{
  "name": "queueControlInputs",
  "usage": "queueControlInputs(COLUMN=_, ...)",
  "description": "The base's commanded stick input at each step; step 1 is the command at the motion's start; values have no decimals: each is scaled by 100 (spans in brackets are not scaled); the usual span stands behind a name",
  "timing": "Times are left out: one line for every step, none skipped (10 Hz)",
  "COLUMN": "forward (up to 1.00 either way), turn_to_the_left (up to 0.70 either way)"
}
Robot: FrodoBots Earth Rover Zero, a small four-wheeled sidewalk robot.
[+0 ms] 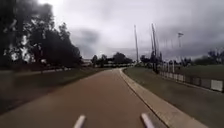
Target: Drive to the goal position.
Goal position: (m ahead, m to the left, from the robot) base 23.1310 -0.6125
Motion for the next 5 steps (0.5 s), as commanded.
queueControlInputs(forward=98, turn_to_the_left=1)
queueControlInputs(forward=98, turn_to_the_left=1)
queueControlInputs(forward=98, turn_to_the_left=1)
queueControlInputs(forward=98, turn_to_the_left=1)
queueControlInputs(forward=98, turn_to_the_left=1)
